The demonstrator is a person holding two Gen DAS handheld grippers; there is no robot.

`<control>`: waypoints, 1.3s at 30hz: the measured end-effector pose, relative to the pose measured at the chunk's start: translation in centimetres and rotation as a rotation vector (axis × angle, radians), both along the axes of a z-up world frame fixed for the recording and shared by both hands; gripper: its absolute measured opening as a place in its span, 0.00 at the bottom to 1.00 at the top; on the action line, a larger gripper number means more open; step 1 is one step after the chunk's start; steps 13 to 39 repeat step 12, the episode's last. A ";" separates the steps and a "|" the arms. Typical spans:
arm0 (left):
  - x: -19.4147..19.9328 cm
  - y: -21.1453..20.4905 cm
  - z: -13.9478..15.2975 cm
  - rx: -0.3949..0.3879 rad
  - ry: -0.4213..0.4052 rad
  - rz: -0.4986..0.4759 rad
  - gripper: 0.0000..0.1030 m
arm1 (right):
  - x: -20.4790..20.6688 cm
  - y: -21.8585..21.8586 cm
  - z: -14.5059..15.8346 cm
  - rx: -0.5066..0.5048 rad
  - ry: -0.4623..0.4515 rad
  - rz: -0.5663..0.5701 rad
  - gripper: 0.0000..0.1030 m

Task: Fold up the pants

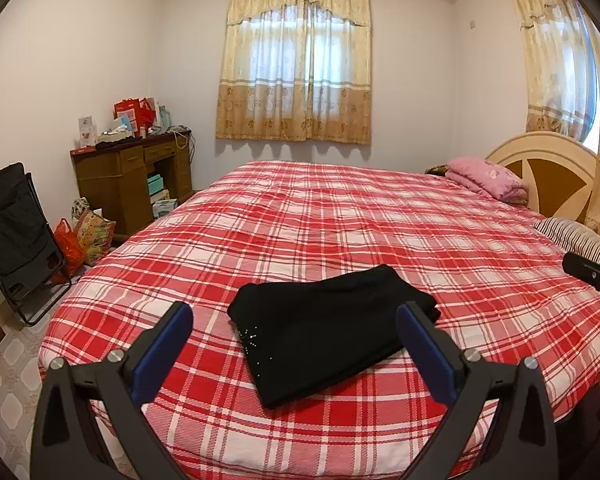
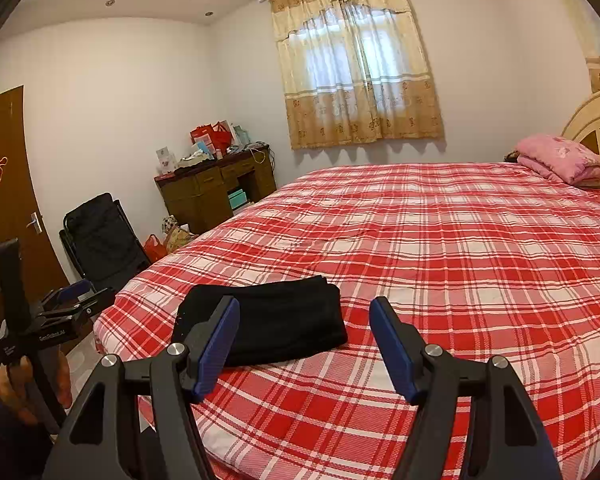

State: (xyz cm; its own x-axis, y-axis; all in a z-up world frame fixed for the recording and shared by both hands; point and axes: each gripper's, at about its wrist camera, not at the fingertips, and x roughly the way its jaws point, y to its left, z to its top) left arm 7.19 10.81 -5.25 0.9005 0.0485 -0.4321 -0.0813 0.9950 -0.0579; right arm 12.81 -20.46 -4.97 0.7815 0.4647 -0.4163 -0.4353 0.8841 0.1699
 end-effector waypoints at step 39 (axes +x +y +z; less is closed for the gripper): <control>0.1 0.3 -0.6 0.005 -0.006 0.011 1.00 | 0.2 0.6 -0.8 -0.014 0.022 0.010 0.67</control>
